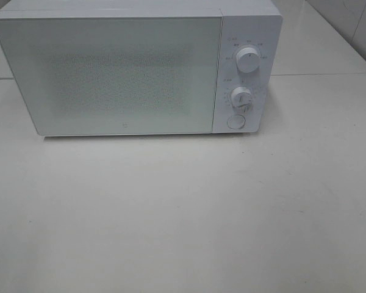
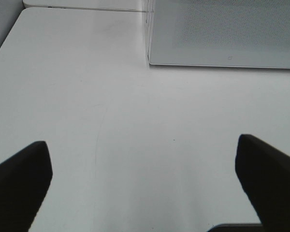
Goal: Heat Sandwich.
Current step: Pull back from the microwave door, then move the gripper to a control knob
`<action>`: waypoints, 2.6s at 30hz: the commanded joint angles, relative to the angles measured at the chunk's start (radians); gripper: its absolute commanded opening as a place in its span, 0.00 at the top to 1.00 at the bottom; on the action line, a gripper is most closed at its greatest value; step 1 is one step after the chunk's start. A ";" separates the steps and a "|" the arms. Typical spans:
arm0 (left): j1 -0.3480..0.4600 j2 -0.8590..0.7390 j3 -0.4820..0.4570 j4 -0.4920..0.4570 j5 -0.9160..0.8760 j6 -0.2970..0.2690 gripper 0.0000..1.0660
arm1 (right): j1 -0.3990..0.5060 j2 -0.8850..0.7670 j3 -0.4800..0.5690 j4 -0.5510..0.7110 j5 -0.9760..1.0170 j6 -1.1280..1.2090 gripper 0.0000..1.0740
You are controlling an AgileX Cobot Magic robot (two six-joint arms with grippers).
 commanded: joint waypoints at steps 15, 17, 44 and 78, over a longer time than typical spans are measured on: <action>-0.001 -0.023 0.002 -0.001 -0.013 -0.006 0.08 | -0.003 0.332 -0.007 0.026 -0.338 -0.009 0.30; -0.001 -0.023 0.002 -0.001 -0.013 -0.006 0.08 | -0.003 0.375 -0.007 0.026 -0.366 -0.009 0.30; -0.001 -0.023 0.002 -0.001 -0.013 -0.006 0.08 | -0.003 0.841 -0.007 0.026 -0.789 0.023 0.30; -0.001 -0.023 0.002 0.000 -0.013 -0.006 0.08 | 0.230 1.277 0.334 0.307 -1.879 -0.165 0.30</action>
